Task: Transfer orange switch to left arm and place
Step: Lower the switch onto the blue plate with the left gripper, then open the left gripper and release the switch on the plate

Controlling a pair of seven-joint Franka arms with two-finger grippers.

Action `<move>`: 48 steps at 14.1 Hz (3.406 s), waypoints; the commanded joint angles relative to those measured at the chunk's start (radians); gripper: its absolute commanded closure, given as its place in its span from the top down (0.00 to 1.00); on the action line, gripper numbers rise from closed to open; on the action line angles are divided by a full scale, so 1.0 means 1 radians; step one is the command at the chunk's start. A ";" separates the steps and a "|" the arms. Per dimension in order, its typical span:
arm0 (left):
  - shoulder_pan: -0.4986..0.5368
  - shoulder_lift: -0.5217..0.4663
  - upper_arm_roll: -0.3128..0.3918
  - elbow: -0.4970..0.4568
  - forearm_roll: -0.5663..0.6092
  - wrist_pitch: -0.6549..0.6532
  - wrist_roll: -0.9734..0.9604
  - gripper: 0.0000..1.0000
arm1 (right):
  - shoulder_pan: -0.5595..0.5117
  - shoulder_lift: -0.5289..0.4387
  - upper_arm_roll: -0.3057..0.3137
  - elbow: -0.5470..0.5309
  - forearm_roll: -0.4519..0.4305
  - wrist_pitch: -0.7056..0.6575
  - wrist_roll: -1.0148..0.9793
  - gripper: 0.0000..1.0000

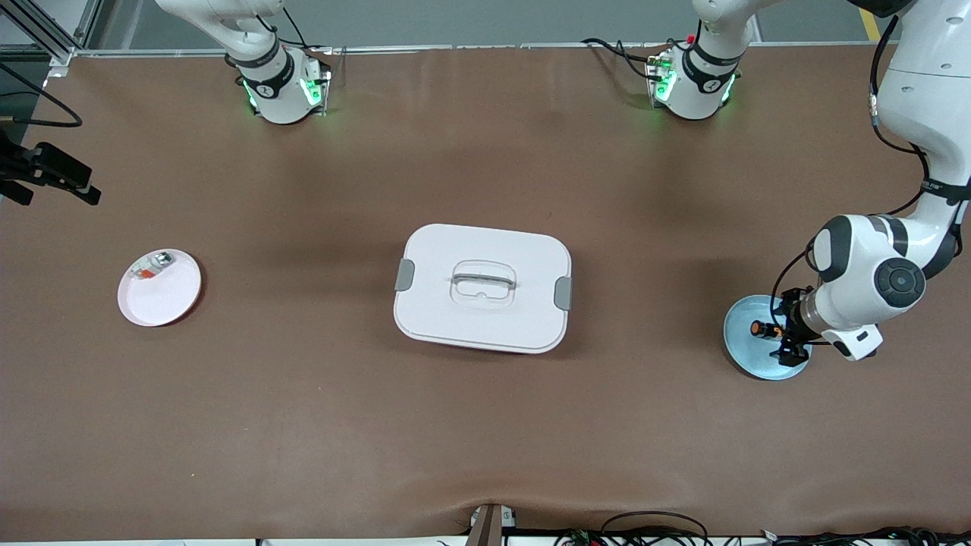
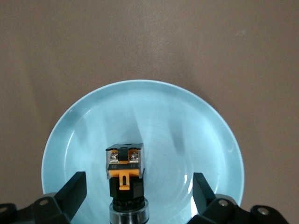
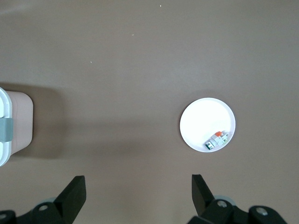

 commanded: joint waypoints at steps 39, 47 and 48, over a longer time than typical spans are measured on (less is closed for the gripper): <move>-0.100 -0.406 -0.001 0.020 -0.260 -0.250 1.386 1.00 | 0.026 -0.023 -0.009 -0.014 0.011 -0.006 0.010 1.00; -0.102 -0.524 -0.002 0.020 -0.266 -0.296 1.392 1.00 | 0.026 -0.024 -0.009 -0.014 0.011 -0.007 0.014 1.00; -0.102 -0.533 -0.002 0.020 -0.275 -0.296 1.391 1.00 | 0.026 -0.024 -0.009 -0.016 0.011 -0.007 0.020 1.00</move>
